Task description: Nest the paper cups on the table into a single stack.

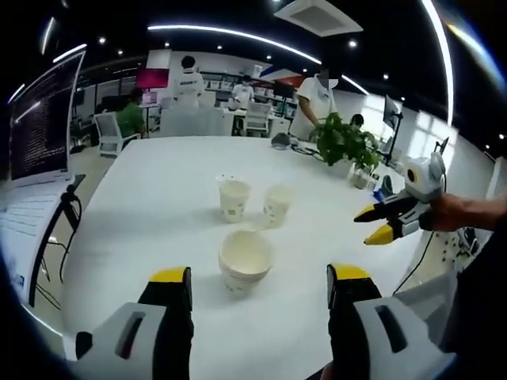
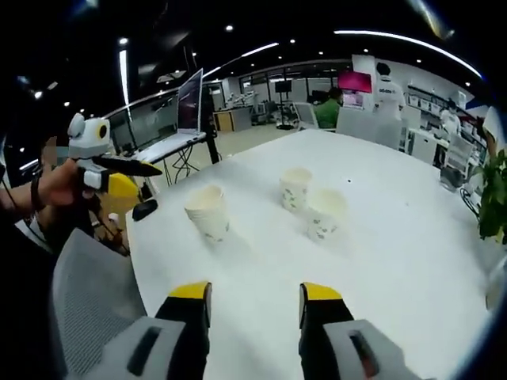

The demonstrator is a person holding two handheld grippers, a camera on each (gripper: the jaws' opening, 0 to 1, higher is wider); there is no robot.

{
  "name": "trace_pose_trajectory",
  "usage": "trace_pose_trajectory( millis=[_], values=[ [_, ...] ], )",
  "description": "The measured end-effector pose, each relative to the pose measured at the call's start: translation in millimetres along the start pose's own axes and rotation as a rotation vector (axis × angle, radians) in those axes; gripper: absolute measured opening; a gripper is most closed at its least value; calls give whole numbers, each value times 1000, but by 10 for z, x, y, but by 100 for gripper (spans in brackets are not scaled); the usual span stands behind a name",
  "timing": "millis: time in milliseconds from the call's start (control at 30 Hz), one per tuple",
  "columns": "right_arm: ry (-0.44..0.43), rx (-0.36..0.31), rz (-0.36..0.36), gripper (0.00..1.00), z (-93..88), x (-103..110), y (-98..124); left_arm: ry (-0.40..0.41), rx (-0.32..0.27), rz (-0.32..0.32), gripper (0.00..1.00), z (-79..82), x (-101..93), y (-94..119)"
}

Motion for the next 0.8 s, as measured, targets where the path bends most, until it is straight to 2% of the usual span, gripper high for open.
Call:
trace_pose_trajectory(
  millis=[333,500,800],
  values=[
    [-34,-3,-2,44,-89,-16,-7,16,-20,34,67,22,-16,22],
    [-26,-6,-5,43,-73,-21,-59,26,-38,50,67,38,34,65],
    [19,-1,-5,43,-19,-46,-128,14,-35,59,71,70,73,79]
  ],
)
Point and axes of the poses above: the point that each gripper's makers call its tool centre point, and the gripper's own axes: y roughly backward along the fingers, x roughly to its left, z roughly out of its top, the point moved 7 cm from there along y, roughly backward along the fingers, and after that the axes turned 15 degrees about y, right-handed, at the moved point
